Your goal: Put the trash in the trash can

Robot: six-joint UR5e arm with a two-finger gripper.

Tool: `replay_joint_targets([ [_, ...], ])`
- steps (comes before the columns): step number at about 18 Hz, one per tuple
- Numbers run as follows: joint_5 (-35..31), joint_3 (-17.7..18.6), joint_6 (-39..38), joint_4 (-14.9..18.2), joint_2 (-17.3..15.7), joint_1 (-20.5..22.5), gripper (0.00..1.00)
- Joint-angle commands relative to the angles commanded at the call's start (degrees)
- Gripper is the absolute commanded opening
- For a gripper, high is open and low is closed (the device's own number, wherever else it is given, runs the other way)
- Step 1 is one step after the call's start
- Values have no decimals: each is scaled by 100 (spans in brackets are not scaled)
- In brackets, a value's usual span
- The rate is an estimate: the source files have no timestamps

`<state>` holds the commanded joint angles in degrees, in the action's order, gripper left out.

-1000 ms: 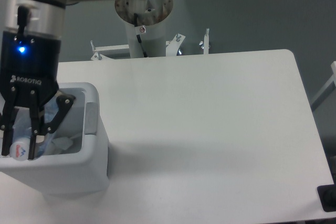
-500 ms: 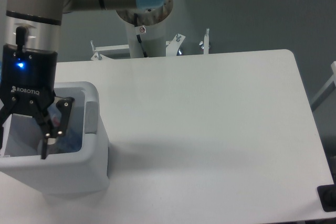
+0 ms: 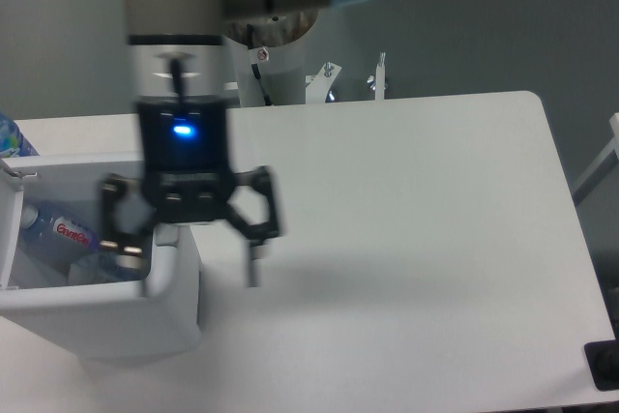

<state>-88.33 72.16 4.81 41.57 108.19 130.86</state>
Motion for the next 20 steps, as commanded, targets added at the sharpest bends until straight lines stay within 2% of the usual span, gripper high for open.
replay_joint_targets([
  [4,-184,52,581,131,-70,396,100],
  [6,-359,175,896,438,-245,467,100],
  [10,-728,596,2442,869,-553,581,100],
  [13,-1080,869,3286,1299,-825,713,100],
  [17,-1116,923,4412,1985,-1028,810,100],
  [20,-1116,940,4599,2136,-1063,827,100],
])
